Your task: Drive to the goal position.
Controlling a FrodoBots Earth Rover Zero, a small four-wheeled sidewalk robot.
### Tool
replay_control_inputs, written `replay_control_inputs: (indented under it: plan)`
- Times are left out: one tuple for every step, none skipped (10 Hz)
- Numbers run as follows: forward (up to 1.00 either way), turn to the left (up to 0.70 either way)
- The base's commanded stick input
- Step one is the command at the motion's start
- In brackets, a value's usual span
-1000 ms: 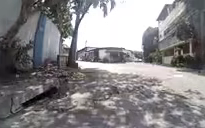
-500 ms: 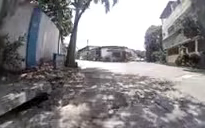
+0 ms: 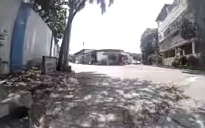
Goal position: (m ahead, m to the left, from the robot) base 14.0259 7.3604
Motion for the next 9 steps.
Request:
replay_control_inputs:
  plan:
    - [0.93, 0.00]
    - [0.93, 0.00]
    - [0.91, 0.00]
    - [0.90, 0.00]
    - [0.90, 0.00]
    - [0.90, 0.00]
    - [0.90, 0.00]
    - [0.90, 0.00]
    - [0.90, 0.00]
